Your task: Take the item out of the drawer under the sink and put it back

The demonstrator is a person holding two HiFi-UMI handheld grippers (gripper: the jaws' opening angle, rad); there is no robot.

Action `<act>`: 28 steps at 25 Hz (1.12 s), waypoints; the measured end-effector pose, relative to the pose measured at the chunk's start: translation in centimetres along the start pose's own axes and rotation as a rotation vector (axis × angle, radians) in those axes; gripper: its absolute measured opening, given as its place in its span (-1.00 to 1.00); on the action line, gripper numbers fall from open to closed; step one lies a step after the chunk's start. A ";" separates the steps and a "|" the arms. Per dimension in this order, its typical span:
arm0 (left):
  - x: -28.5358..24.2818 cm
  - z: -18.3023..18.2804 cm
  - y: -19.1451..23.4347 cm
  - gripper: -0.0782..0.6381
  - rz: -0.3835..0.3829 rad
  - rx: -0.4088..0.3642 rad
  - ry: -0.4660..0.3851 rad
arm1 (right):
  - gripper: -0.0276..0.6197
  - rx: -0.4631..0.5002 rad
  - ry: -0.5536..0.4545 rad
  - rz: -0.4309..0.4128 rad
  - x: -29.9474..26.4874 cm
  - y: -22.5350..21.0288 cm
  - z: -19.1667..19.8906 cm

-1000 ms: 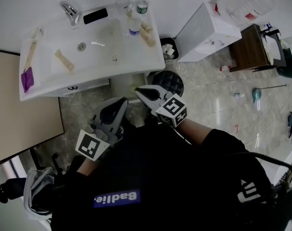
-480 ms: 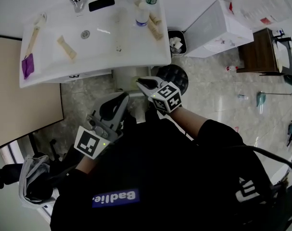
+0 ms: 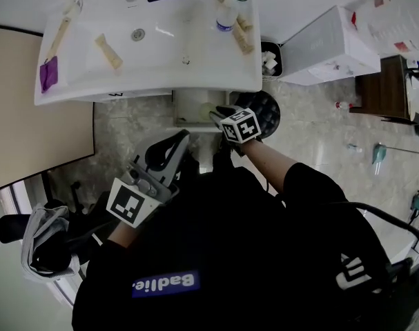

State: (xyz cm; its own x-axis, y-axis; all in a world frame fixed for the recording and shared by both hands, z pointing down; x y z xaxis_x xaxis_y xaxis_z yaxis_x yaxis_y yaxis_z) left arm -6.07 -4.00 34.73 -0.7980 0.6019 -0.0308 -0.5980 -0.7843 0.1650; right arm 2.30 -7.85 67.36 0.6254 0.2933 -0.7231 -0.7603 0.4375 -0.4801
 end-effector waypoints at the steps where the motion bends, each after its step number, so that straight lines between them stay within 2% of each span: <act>1: 0.1 0.0 0.1 -0.77 -0.004 0.001 0.001 | -0.62 -0.001 0.019 0.009 -0.7 -0.4 0.3; 14: 1.0 -0.2 1.6 -0.77 -0.043 -0.009 0.030 | -0.48 -0.052 0.192 0.140 -7.3 -6.5 4.2; 28: 0.8 0.7 2.9 -0.77 -0.069 0.004 0.058 | -0.43 -0.125 0.257 0.161 -12.0 -9.6 6.4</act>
State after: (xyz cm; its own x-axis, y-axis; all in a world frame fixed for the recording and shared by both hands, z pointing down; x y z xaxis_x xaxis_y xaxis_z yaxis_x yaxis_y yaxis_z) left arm -8.40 -5.67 35.84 -0.7580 0.6447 -0.0989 -0.6514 -0.7406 0.1647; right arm 3.22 -10.15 83.83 0.4424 0.1192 -0.8889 -0.8717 0.2903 -0.3949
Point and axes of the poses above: the fingertips, and each gripper's own axes: x backward along the fingers, y to its left, z out of its underside, the point moved 1 cm from there along x, backward along the fingers, and after that the axes turned 5 degrees about -x, right-handed, at the moved point
